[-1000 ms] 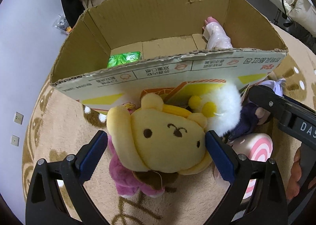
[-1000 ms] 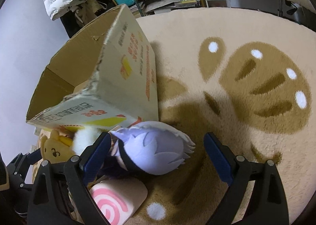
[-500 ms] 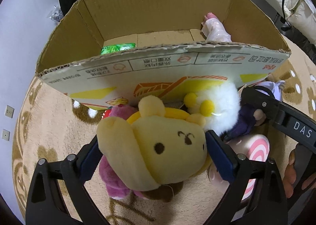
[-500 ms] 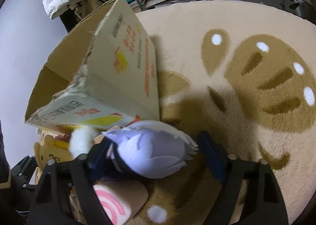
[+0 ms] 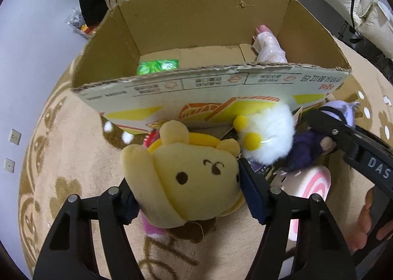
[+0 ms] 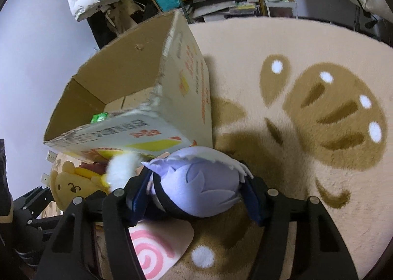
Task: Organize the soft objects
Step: 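Grasp the yellow bear plush with the left gripper while the right grasps the white-haired doll, then lift both plush toys over the box and open both grippers inside it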
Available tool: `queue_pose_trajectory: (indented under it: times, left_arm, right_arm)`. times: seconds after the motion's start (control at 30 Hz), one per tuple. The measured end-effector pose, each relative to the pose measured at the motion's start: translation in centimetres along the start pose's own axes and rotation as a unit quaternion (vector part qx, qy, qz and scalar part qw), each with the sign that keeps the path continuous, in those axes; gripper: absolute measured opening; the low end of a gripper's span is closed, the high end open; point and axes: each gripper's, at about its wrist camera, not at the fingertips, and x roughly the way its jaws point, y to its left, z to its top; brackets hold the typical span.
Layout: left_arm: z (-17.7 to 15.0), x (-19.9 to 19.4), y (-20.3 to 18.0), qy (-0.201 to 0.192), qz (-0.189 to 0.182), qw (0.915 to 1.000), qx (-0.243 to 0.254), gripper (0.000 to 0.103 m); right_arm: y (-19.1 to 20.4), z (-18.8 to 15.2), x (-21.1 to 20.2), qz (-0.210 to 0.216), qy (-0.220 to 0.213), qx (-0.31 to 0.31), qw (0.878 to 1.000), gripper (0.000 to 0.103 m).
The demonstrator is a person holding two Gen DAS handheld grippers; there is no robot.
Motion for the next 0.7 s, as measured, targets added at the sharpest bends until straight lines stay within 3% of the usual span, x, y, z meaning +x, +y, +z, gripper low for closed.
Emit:
queue_pose_trajectory:
  times: [0.4,0.7]
  left_arm:
    - [-0.7,-4.9,0.8,-0.057,0.018,0.9978,-0.030,0.069]
    - [-1.1,-9.0,3.5,-0.122,0.030,0.9902,-0.062,0.069]
  right_arm:
    - [2.6,0.2,-4.5,-0.021,-0.068,-0.055,0.996,0.068]
    - [4.6,0.3,-8.9,-0.031,-0.138,-0.101,0.985,0.068]
